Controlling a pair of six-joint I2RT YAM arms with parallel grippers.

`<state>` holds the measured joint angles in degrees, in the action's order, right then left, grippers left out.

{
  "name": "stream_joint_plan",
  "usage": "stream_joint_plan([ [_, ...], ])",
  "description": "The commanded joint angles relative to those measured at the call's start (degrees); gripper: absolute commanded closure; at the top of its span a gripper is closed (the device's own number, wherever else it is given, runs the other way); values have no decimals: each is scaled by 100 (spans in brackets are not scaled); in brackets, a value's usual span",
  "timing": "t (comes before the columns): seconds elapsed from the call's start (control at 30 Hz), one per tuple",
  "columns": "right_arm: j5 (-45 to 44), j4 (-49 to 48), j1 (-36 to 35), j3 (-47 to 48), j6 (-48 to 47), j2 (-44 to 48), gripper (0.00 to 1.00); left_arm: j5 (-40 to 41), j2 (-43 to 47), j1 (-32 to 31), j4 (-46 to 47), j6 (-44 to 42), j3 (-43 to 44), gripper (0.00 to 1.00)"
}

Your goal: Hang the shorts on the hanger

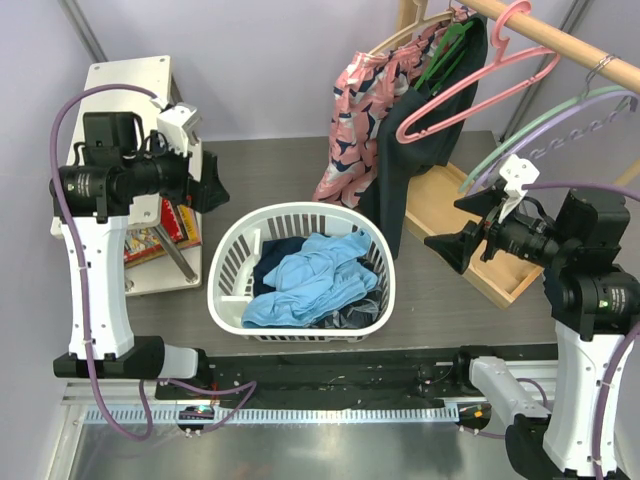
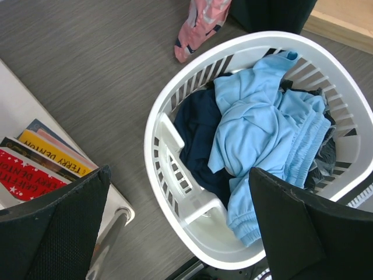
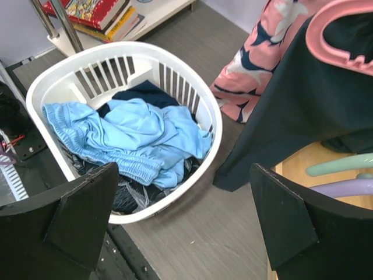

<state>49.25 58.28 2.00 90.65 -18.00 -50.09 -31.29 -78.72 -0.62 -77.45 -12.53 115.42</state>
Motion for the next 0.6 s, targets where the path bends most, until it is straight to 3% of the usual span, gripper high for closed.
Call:
stream_joint_plan([
  [0.0,32,16,20,-188,-177,8,0,368,-3,-87,-139,-161,-1,0],
  [0.27,154,552,20,-267,-634,-98,0,1194,-73,-1096,28,-267,-475,0],
  [0.47,234,1281,-15,-373,-1214,-238,0,1625,-188,-2529,553,-197,-1125,0],
  [0.57,181,1659,-33,-346,-1522,-274,0,1363,-188,-3056,1002,-206,-1740,0],
])
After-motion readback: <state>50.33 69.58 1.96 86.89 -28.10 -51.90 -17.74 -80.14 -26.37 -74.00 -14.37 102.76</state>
